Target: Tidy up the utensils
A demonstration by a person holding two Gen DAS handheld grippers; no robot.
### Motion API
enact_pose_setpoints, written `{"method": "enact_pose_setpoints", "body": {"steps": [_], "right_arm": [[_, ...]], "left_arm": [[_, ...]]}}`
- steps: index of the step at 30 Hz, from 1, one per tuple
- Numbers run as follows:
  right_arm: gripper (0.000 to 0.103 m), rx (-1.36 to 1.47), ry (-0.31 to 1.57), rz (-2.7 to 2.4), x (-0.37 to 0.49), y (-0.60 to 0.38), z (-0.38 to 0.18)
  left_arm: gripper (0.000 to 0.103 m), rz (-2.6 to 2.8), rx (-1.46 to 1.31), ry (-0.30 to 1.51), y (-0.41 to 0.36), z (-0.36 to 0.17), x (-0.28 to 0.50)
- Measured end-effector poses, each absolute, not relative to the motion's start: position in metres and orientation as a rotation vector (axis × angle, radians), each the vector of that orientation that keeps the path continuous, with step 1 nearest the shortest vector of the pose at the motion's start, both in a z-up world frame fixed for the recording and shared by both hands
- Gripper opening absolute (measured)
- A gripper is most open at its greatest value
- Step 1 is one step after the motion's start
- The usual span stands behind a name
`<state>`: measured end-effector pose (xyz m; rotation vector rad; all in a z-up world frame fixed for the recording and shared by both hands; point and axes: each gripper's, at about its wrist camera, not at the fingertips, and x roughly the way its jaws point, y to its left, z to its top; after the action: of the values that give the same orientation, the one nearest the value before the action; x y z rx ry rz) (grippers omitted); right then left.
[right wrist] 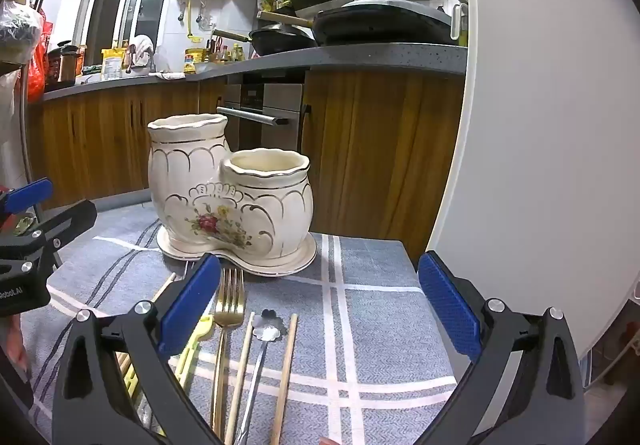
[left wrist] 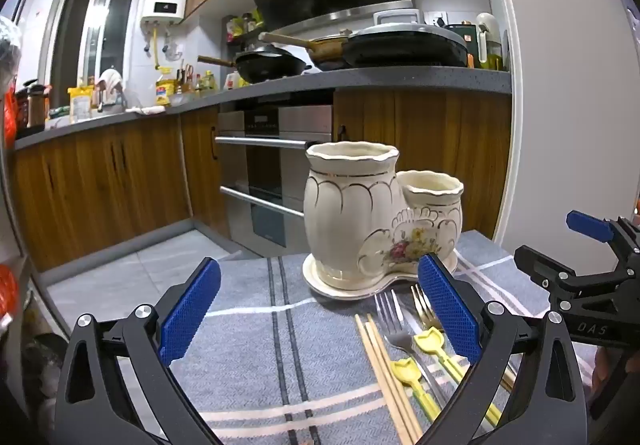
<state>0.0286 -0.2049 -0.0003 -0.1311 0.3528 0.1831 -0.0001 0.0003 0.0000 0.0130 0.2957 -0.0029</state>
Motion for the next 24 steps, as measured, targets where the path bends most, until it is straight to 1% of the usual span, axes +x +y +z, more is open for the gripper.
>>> {"method": "enact_pose_setpoints", "body": {"steps": [24], "right_arm": [[0.098, -0.126, 0.351, 0.182, 0.0283, -0.2059, 0.0001]], "left_arm": [[0.098, -0.004, 0.023, 0.307, -0.0003, -0.0001, 0.0001]]}}
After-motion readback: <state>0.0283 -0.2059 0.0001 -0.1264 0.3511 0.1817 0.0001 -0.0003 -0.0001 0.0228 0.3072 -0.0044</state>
